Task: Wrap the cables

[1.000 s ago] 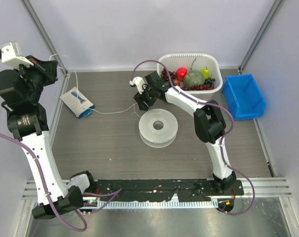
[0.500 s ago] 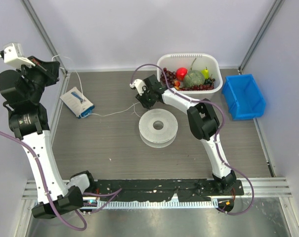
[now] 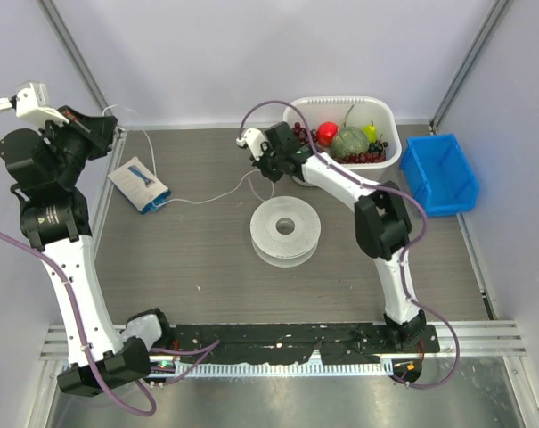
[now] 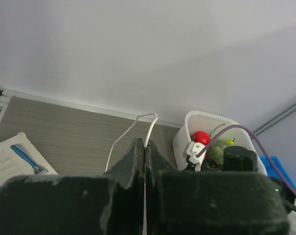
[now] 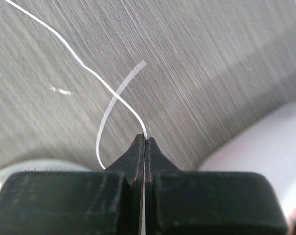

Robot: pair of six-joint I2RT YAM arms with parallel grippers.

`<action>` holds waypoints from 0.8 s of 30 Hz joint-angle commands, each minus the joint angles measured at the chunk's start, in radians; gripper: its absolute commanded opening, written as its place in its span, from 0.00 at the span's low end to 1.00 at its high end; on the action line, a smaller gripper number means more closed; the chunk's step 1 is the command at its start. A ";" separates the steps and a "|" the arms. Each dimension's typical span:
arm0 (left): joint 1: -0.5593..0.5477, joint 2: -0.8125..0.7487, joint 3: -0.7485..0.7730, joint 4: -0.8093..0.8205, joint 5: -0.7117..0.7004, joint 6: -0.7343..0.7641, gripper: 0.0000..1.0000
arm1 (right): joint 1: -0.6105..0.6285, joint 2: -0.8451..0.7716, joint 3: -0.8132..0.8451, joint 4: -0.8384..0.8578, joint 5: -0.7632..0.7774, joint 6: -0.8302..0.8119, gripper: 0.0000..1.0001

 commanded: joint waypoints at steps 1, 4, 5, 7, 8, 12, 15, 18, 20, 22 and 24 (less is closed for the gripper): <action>0.002 -0.016 -0.037 0.062 0.056 -0.064 0.00 | -0.013 -0.345 -0.090 0.032 0.126 -0.096 0.01; 0.004 -0.010 -0.071 0.091 0.108 -0.133 0.00 | -0.024 -0.505 -0.214 0.019 0.235 -0.165 0.01; 0.002 -0.006 -0.081 0.109 0.121 -0.161 0.00 | -0.024 -0.578 -0.245 0.009 0.287 -0.214 0.01; -0.002 0.000 -0.095 0.131 0.141 -0.202 0.00 | -0.022 -0.676 -0.329 -0.025 0.353 -0.280 0.01; -0.007 0.009 -0.098 0.134 0.148 -0.219 0.00 | -0.024 -0.703 -0.370 -0.043 0.373 -0.300 0.01; -0.054 0.023 -0.107 0.137 0.176 -0.230 0.00 | -0.022 -0.836 -0.487 -0.207 0.467 -0.331 0.01; -0.105 0.024 -0.121 0.111 0.173 -0.198 0.00 | -0.022 -0.892 -0.552 -0.388 0.432 -0.296 0.01; -0.163 0.030 -0.127 0.056 0.136 -0.141 0.00 | -0.019 -0.924 -0.625 -0.526 0.345 -0.233 0.01; -0.185 0.030 -0.144 0.048 0.124 -0.136 0.00 | -0.012 -0.923 -0.671 -0.554 0.300 -0.170 0.01; -0.198 0.033 -0.161 0.047 0.115 -0.136 0.00 | -0.008 -0.915 -0.707 -0.567 0.239 -0.115 0.01; -0.209 0.040 -0.167 0.044 0.107 -0.138 0.00 | -0.008 -0.909 -0.740 -0.557 0.205 -0.102 0.01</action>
